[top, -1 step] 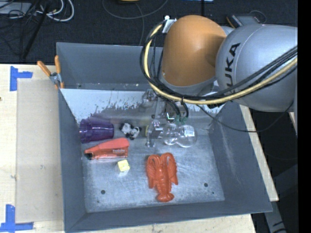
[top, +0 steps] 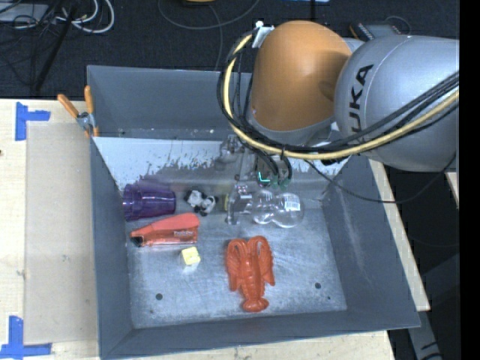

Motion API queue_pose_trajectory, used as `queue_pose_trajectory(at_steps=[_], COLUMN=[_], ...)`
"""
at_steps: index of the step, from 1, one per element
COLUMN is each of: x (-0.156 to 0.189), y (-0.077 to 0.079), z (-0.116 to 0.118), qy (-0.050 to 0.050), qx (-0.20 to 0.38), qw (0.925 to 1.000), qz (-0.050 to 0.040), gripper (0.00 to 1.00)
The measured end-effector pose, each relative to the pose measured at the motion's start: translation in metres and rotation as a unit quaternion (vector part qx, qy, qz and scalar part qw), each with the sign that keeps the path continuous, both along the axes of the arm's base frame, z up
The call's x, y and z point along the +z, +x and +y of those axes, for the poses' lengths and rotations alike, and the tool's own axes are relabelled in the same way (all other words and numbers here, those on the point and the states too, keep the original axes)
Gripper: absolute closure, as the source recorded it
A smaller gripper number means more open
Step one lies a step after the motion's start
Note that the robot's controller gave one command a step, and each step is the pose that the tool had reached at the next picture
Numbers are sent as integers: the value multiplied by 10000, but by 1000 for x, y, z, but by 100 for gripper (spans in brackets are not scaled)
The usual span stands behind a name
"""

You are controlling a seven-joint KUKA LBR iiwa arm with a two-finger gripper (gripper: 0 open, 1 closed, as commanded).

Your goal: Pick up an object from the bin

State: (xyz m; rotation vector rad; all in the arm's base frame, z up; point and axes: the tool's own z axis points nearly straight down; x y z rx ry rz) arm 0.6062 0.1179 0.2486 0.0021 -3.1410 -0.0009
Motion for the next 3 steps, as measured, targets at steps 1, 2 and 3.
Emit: queue_pose_trajectory(at_steps=[1,2,3], x=[-49,-74,-74], y=[-2,-17,-17], z=[10,69,69], qy=[3,-2,-1], qx=[98,-384,-387], qw=[9999,9993,9992], qz=[-34,2,2], gripper=[0,100,100])
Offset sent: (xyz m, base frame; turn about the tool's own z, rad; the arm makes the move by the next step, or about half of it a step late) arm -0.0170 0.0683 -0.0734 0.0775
